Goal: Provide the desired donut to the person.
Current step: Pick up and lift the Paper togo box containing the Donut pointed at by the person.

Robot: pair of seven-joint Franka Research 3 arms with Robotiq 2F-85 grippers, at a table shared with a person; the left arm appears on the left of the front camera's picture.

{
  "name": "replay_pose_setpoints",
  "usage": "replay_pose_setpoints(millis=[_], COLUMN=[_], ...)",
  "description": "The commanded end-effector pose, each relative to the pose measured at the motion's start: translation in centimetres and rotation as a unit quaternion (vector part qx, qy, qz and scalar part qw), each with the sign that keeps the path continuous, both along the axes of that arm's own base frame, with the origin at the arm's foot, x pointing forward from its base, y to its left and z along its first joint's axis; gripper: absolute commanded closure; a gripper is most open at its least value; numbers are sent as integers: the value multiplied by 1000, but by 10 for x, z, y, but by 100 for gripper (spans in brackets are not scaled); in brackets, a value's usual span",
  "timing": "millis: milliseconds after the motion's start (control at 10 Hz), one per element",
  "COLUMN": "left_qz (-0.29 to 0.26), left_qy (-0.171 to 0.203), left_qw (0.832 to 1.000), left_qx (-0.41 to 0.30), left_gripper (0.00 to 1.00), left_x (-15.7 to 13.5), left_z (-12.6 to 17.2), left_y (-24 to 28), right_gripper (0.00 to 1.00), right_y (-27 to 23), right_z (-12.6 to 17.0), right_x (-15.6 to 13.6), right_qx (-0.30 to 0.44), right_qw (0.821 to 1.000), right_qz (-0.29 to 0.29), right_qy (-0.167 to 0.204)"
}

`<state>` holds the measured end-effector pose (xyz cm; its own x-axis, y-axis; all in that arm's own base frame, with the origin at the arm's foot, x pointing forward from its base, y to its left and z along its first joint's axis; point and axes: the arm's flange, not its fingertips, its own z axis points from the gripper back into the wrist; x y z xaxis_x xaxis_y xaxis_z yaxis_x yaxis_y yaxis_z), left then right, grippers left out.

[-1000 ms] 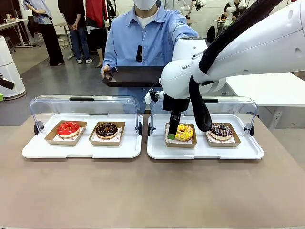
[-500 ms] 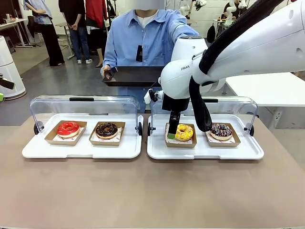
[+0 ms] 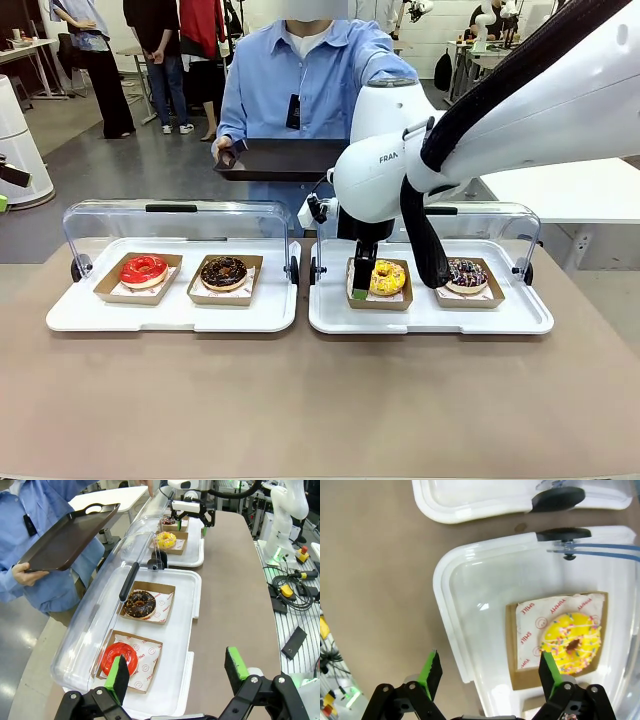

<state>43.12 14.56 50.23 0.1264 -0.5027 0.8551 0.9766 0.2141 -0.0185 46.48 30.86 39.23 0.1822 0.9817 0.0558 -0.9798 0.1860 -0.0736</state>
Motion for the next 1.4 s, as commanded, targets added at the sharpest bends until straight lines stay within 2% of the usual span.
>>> replay_pose_setpoints(millis=[0,400,1300], left_qz=[4,4,4], left_qy=[-1,-1,-1], left_qw=[1000,1000,1000], left_qx=[5,5,5], left_gripper=[0,0,0], left_x=[0,0,0], left_z=[0,0,0], left_y=[0,0,0], right_gripper=[0,0,0], right_y=[7,17,8], right_z=[-20,-46,-62], right_x=[-1,8,38], right_qx=[0,-6,-7], right_qw=[1000,999,999], right_qz=[18,36,40], right_qy=[-21,-13,0])
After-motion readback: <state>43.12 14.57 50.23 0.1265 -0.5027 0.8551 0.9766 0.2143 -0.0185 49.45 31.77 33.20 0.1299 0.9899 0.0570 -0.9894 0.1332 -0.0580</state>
